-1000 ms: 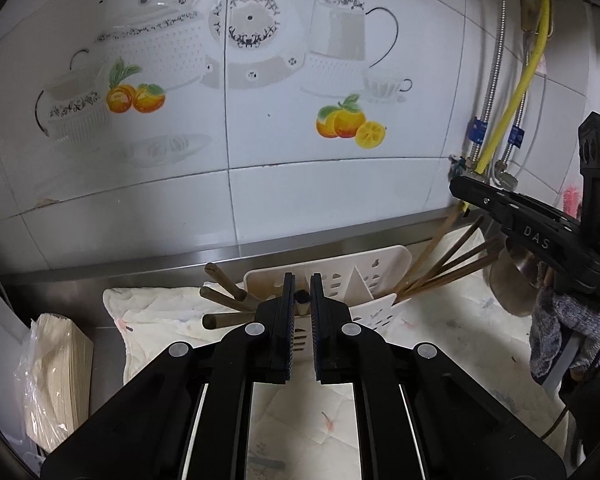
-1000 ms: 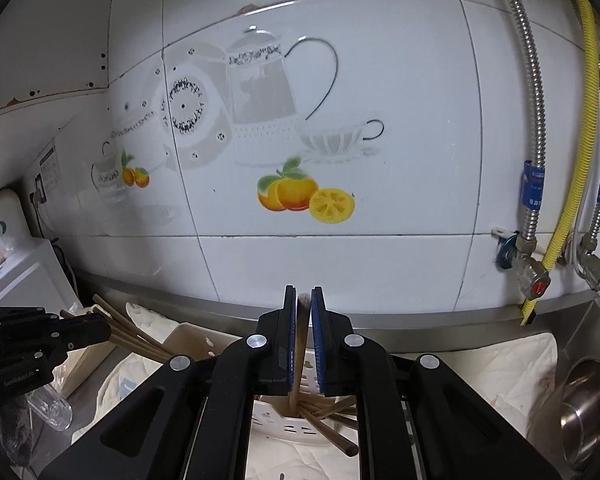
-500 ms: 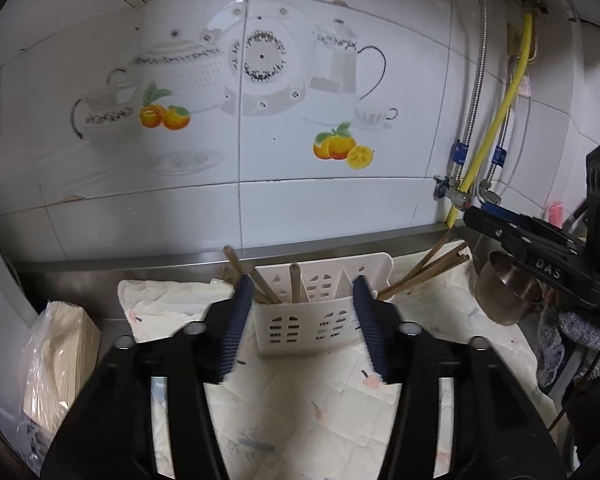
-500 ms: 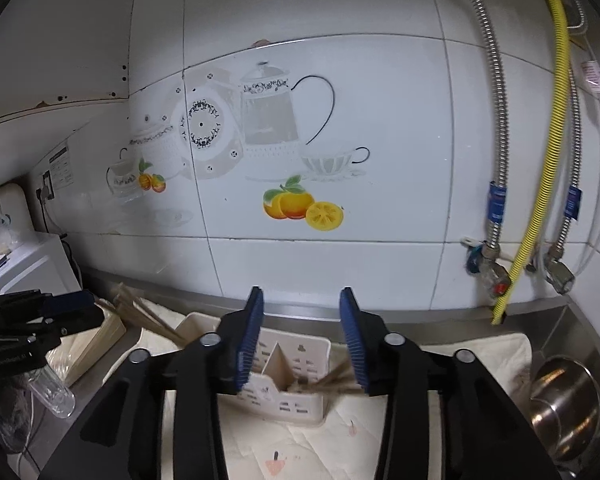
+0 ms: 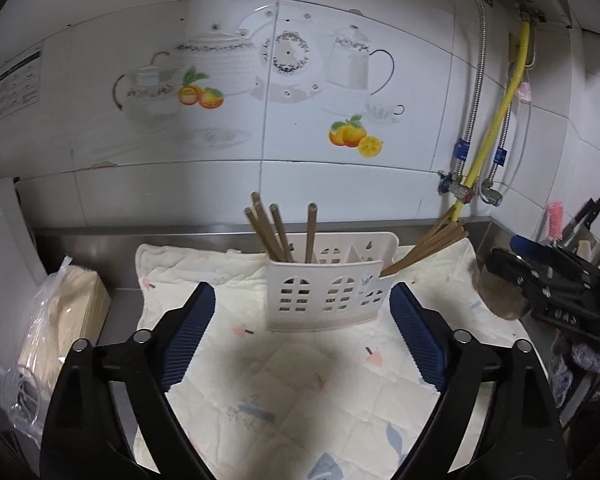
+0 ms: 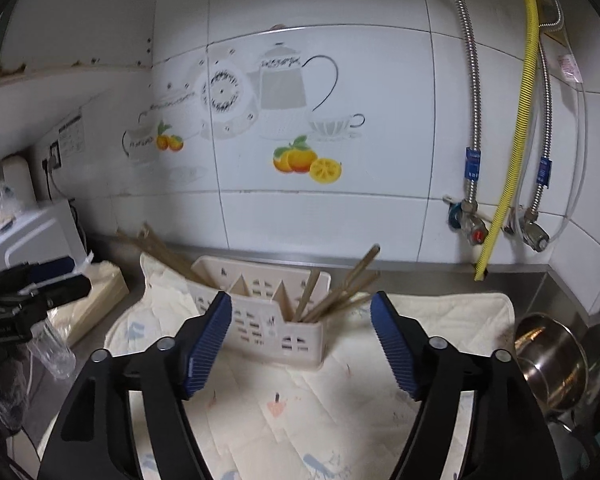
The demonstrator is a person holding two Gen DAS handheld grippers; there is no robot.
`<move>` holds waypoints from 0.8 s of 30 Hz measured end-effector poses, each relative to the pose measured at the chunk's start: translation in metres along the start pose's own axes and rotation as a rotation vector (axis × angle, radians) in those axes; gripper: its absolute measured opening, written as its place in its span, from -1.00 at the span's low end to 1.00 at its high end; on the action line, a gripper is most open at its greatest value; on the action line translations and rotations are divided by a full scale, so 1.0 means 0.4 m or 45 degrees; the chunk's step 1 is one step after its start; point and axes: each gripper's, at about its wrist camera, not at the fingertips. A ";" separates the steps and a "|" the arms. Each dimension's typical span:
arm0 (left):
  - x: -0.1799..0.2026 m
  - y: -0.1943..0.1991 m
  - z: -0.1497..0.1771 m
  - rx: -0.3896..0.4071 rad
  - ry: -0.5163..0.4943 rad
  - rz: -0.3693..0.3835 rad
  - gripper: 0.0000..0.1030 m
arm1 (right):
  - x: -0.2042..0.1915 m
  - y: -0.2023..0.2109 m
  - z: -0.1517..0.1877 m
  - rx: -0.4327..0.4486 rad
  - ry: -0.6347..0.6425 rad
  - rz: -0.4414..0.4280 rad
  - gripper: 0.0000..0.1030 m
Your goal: Organize utensils
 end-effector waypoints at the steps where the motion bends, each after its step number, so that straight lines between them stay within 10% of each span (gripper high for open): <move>1: -0.001 0.004 0.005 0.003 0.000 -0.003 0.76 | -0.005 0.003 0.014 -0.009 0.004 0.005 0.47; 24: -0.008 0.035 0.137 -0.035 0.013 -0.115 0.90 | -0.023 0.035 0.169 -0.101 -0.037 0.050 0.82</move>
Point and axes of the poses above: each gripper's, at about its wrist camera, not at the fingertips, and y roughly against the way its jaws point, x to its right, z to its underside, and after that the axes turned 9 degrees about -z, right-handed
